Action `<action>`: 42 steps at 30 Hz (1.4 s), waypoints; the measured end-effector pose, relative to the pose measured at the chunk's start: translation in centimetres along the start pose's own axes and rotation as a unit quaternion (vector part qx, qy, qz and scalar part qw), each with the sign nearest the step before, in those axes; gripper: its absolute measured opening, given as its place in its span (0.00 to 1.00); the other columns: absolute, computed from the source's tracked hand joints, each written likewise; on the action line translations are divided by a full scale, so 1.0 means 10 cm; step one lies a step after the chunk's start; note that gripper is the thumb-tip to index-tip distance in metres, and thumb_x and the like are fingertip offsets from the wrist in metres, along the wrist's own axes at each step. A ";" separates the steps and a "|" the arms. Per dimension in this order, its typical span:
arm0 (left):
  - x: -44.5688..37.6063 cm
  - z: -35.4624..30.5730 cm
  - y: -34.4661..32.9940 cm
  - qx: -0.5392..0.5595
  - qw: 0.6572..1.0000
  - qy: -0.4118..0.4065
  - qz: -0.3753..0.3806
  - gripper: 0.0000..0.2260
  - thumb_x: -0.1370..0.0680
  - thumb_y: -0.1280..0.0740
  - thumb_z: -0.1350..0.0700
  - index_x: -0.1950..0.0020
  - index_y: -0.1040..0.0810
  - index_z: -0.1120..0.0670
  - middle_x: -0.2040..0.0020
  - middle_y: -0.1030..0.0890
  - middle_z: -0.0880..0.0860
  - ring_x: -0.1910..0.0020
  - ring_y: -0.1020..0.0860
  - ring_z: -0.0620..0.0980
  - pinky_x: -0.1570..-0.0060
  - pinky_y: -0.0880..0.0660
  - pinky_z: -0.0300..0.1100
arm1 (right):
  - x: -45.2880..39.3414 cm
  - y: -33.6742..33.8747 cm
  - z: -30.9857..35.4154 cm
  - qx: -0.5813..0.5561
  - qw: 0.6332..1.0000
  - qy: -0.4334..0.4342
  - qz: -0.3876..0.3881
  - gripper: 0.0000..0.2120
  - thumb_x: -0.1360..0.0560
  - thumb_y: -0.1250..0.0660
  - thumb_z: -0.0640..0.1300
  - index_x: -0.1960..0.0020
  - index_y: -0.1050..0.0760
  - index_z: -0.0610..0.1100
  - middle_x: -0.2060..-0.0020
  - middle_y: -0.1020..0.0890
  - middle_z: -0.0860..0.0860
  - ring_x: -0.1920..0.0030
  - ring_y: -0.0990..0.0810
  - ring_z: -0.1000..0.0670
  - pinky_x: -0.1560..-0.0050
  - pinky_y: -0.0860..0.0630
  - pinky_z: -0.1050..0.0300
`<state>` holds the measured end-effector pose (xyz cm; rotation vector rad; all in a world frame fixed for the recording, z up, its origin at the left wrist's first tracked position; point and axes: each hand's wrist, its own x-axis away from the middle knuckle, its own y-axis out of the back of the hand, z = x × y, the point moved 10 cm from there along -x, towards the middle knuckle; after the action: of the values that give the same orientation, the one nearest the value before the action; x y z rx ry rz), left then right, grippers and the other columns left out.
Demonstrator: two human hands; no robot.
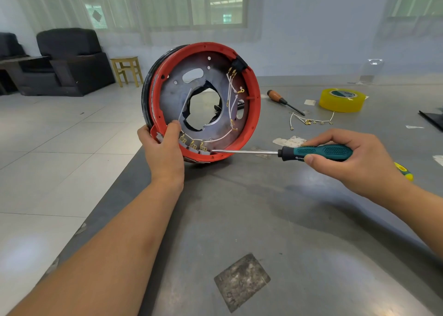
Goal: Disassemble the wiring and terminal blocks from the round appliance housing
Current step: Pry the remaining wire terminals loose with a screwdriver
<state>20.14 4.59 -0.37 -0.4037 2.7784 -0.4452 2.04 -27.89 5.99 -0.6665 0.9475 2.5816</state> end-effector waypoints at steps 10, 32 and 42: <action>0.00 0.01 -0.05 0.017 1.000 0.012 0.018 0.13 0.30 0.30 0.46 0.47 0.25 0.43 0.57 0.23 0.46 0.56 0.23 0.49 0.51 0.21 0.47 | -0.02 0.03 -0.16 -0.009 0.999 -0.043 -0.001 0.10 0.29 0.23 0.48 0.53 0.16 0.63 0.62 0.17 0.62 0.65 0.20 0.59 0.69 0.27 0.70; -0.03 0.07 0.08 0.053 0.997 0.039 -0.036 0.15 0.33 0.30 0.48 0.48 0.27 0.46 0.56 0.25 0.50 0.56 0.26 0.51 0.49 0.23 0.54 | 0.09 -0.26 0.10 0.045 0.998 0.024 0.036 0.14 0.32 0.32 0.66 0.47 0.21 0.66 0.54 0.18 0.65 0.55 0.19 0.55 0.61 0.21 0.62; -0.04 0.07 0.14 0.053 0.996 0.039 -0.059 0.14 0.31 0.31 0.48 0.49 0.29 0.47 0.58 0.26 0.49 0.58 0.27 0.50 0.53 0.25 0.48 | 0.14 -0.32 0.13 0.053 0.998 0.028 0.037 0.11 0.30 0.32 0.62 0.48 0.20 0.65 0.57 0.17 0.64 0.60 0.19 0.51 0.67 0.24 0.64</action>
<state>20.40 5.81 -1.39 -0.5393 2.7997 -0.6468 1.80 -24.45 4.46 -0.6903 1.1390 2.5676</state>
